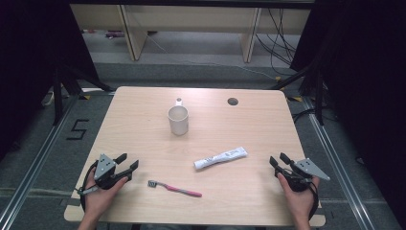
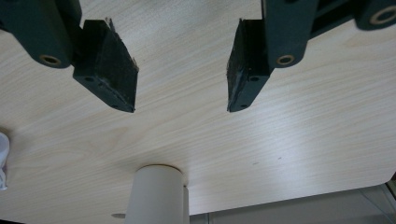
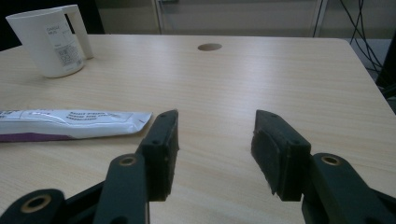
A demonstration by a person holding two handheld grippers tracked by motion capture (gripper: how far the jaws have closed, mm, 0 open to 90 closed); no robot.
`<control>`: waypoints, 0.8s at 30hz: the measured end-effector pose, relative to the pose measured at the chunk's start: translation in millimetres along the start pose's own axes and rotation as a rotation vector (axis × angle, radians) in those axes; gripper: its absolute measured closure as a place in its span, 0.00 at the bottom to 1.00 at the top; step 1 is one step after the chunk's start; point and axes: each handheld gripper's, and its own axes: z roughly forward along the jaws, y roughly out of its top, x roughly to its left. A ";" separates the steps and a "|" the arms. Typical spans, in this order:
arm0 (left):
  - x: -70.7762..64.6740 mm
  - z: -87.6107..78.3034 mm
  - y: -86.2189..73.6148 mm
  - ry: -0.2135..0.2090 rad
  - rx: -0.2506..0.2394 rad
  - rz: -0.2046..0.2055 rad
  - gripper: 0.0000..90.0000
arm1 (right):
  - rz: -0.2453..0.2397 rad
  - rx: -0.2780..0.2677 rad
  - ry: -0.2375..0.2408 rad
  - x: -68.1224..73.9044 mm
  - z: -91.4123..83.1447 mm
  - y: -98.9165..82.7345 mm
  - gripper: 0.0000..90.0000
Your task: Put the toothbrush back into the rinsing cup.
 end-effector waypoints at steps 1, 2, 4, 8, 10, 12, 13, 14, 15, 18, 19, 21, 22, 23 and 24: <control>-0.4 -0.3 0.5 -0.001 0.014 0.003 0.48 | 0.018 0.002 0.006 1.0 -0.1 -0.2 0.57; -0.2 -0.5 0.7 -0.005 0.023 0.013 0.48 | 0.036 0.012 0.008 1.8 -1.0 0.1 0.57; -0.8 0.7 0.8 -0.024 0.028 0.018 0.49 | -0.015 -0.006 0.000 -2.3 0.8 0.2 0.57; -7.2 1.8 9.7 -0.091 0.050 0.059 0.51 | 0.009 0.009 0.011 0.7 2.5 0.3 0.56; -14.8 1.3 20.0 -0.130 0.063 0.112 0.52 | 0.008 0.031 0.000 2.1 1.7 1.2 0.56; -23.5 2.7 31.2 -0.191 0.088 0.155 0.52 | -0.048 0.033 0.002 1.7 4.3 1.5 0.56; -28.5 3.0 36.6 -0.210 0.095 0.188 0.52 | -0.048 0.033 0.002 1.7 4.3 1.5 0.56; -30.6 4.4 43.6 -0.239 0.108 0.258 0.52 | -0.043 0.034 0.013 2.9 5.0 1.5 0.56; -35.7 5.0 48.4 -0.267 0.137 0.282 0.52 | -0.037 0.044 0.030 3.4 6.0 1.7 0.56; -49.6 7.2 60.4 -0.358 0.220 0.400 0.50 | -0.032 0.049 0.009 5.4 5.9 1.6 0.56; -53.1 8.2 64.2 -0.377 0.251 0.444 0.50 | -0.025 0.051 0.012 5.8 5.5 1.6 0.56; -61.7 12.7 68.3 -0.420 0.268 0.484 0.50 | -0.054 0.043 0.014 2.9 5.7 2.0 0.56; -65.5 15.2 70.3 -0.437 0.278 0.508 0.50 | -0.053 0.046 0.010 2.7 5.1 2.1 0.56; -68.9 17.9 72.3 -0.460 0.291 0.533 0.51 | -0.013 0.062 0.006 5.3 3.7 1.7 0.56; -72.0 20.7 74.4 -0.479 0.310 0.563 0.51 | -0.015 0.067 0.015 4.7 3.7 2.1 0.56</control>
